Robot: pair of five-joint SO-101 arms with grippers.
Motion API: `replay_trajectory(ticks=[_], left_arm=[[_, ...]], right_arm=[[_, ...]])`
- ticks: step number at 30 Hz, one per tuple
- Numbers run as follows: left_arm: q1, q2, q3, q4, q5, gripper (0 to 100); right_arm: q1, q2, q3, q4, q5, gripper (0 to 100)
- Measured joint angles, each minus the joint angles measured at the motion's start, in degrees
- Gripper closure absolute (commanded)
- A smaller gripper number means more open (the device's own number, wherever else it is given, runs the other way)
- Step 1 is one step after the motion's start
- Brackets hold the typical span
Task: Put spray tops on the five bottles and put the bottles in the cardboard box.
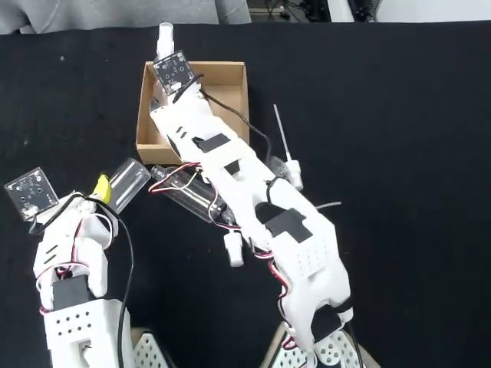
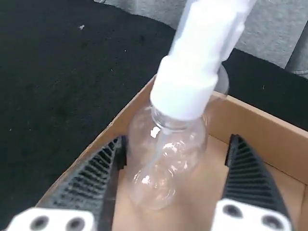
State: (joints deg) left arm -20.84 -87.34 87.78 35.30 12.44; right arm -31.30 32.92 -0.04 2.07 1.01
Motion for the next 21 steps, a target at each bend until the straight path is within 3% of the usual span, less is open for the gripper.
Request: replay_trajectory(ticks=[13,18,21], left_arm=[[0.00,0.00,0.00,0.00,0.00,81],[0.00,0.00,0.00,0.00,0.00,81],[0.00,0.00,0.00,0.00,0.00,81]], right_arm=[[0.00,0.00,0.09,2.37,0.00,69.5],[0.00,-0.18,0.09,5.71,0.00,59.8],[0.00,-0.18,0.09,8.18,0.00,59.1]])
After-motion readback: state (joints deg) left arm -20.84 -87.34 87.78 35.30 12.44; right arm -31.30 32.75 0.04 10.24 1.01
